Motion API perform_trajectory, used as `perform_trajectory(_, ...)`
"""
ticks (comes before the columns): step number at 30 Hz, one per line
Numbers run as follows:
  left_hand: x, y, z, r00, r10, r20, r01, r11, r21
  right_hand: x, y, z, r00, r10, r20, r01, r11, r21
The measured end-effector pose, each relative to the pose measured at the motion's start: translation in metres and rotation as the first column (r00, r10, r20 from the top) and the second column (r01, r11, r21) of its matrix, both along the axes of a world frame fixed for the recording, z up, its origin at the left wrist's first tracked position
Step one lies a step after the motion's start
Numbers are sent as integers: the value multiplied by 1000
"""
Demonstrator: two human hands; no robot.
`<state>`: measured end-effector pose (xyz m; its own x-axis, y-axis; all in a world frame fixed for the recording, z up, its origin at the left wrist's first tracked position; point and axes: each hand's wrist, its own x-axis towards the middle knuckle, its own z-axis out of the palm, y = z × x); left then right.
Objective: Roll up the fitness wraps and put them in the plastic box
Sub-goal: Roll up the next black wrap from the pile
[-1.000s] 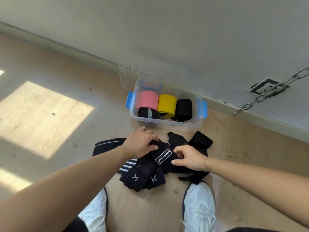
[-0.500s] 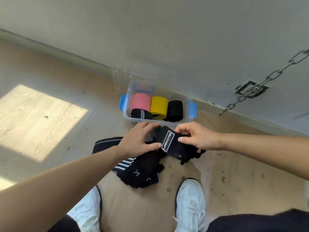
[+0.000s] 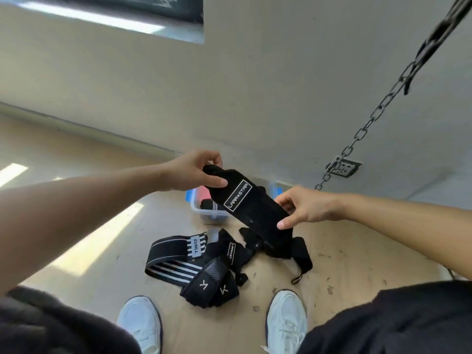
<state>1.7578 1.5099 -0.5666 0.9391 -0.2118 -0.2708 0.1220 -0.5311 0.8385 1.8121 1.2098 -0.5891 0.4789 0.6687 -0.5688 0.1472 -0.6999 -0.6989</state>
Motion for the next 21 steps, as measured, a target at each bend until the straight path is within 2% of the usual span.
perform_trajectory(3, -15, 20, 17, 997, 67, 48, -71, 995, 66, -9, 8, 11, 996, 21, 86, -21, 1000, 3)
perform_trajectory(5, -24, 33, 19, 984, 159, 80, -166, 981, 100, -15, 18, 23, 993, -47, 110, 40, 997, 62)
perform_trajectory(8, -32, 45, 18, 937, 311, 160, -336, 927, 166, -22, 37, 41, 960, -211, 186, 159, 953, 258)
perform_trajectory(12, -36, 39, 21, 854, 463, 239, -500, 856, 128, -23, 57, 70, 888, -423, 181, 274, 802, 530)
perform_trajectory(14, -39, 28, 26, 849, 485, 211, -504, 863, 40, -20, 59, 83, 830, -546, 119, 374, 701, 608)
perform_trajectory(16, -42, 15, 31, 898, 430, 95, -421, 901, -107, -16, 60, 89, 778, -627, 38, 465, 616, 635)
perform_trajectory(19, -47, -10, 38, 965, 258, -51, -263, 934, -241, -11, 60, 91, 736, -674, -66, 552, 541, 635)
perform_trajectory(21, -47, -26, 38, 975, 209, -75, -222, 927, -303, -13, 62, 89, 752, -648, -124, 566, 537, 625)
